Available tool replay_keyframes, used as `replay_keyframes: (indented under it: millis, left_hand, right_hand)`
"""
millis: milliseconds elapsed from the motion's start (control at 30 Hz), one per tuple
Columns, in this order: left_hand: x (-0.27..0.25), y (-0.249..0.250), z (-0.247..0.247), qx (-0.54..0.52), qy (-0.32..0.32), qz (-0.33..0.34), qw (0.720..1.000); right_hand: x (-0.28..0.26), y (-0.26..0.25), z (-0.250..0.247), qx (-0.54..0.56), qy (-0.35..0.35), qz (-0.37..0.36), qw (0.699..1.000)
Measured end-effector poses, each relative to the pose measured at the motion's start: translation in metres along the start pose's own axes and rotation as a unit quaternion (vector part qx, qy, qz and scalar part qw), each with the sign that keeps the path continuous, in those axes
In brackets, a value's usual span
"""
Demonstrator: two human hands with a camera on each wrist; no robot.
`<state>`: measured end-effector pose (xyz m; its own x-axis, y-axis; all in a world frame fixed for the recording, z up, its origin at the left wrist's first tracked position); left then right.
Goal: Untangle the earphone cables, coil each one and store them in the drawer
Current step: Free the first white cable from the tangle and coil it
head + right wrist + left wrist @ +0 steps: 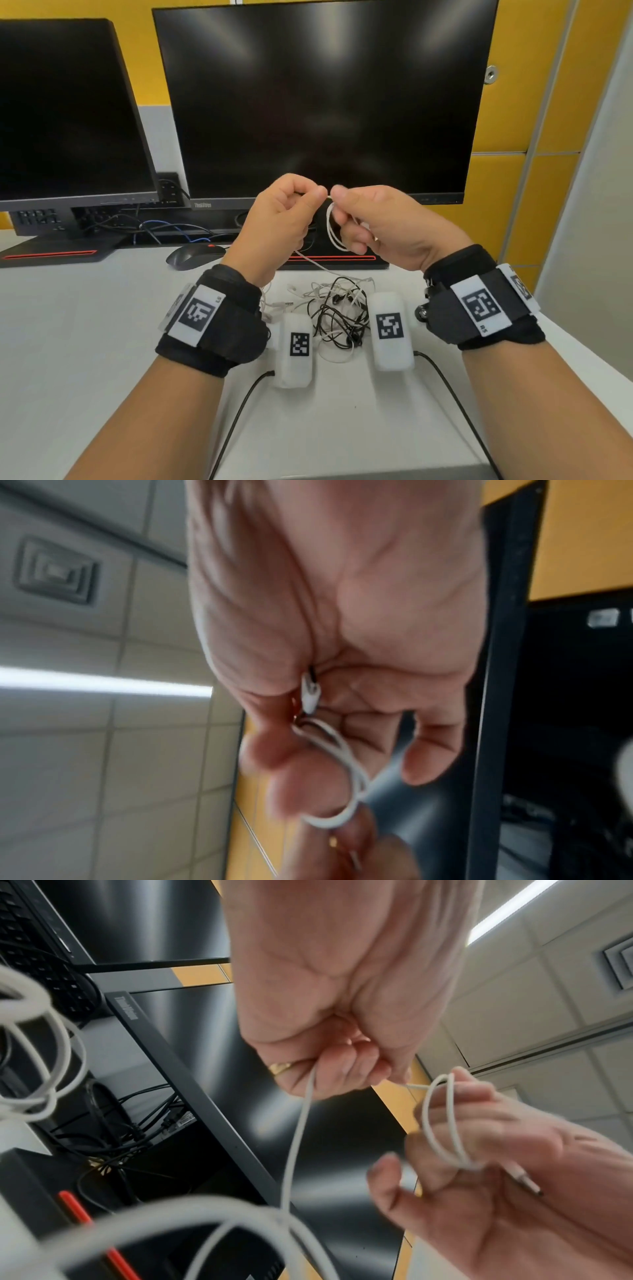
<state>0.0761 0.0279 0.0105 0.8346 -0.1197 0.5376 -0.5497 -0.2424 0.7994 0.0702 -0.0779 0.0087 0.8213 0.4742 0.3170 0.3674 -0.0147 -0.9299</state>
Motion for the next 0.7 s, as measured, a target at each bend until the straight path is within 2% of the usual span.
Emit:
replay_keyframes:
  millis: [100, 167, 233, 300, 367, 433, 567, 633, 700]
  left_hand:
    - [0.001, -0.006, 0.002, 0.009, -0.002, -0.021, 1.000]
    - [-0.001, -0.009, 0.010, 0.037, -0.039, -0.035, 0.998]
    - [-0.007, -0.009, 0.024, 0.060, -0.107, -0.044, 0.992]
    - [-0.014, -0.007, 0.037, 0.059, -0.177, -0.043, 0.982]
    - [-0.018, 0.000, 0.043, 0.017, -0.205, -0.029, 0.978]
    - [-0.015, 0.008, 0.037, -0.032, -0.179, -0.002, 0.983]
    - [-0.003, 0.004, 0.009, -0.068, -0.050, 0.000, 0.996]
    - [-0.001, -0.002, 0.004, -0.050, -0.022, -0.014, 0.998]
    - [-0.001, -0.006, 0.008, -0.027, -0.027, -0.024, 0.999]
  right_hand:
    - [-0.002, -0.014, -0.003, 0.188, 0.014, -0.052, 0.981]
    - [0.000, -0.019, -0.014, 0.235, 0.039, -0.091, 0.967]
    - [0.002, -0.017, -0.027, 0.144, 0.092, -0.114, 0.979]
    - [0.003, -0.013, -0.037, -0.006, 0.143, -0.111, 0.983]
    - [0.006, -0.008, -0.034, -0.082, 0.148, -0.092, 0.981]
    - [0.008, -0.004, -0.029, -0.097, 0.125, -0.063, 0.985]
    - [0.004, 0.000, -0.017, -0.092, 0.060, -0.008, 0.994]
    - [0.002, -0.003, -0.012, -0.056, 0.041, -0.020, 0.997]
    - [0.000, -0.010, -0.008, 0.040, 0.030, -0.047, 0.998]
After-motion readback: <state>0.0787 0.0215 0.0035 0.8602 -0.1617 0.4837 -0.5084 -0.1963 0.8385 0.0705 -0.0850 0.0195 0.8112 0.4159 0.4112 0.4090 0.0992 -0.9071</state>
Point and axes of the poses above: each hand's wrist, its own x-axis towards the middle knuckle, its own z-axis out of the palm, y = z × x, the point moved 10 cm from there along x, towards the middle knuckle, and after that the axes turned 7 degrees about x, right-handed, at the moved point
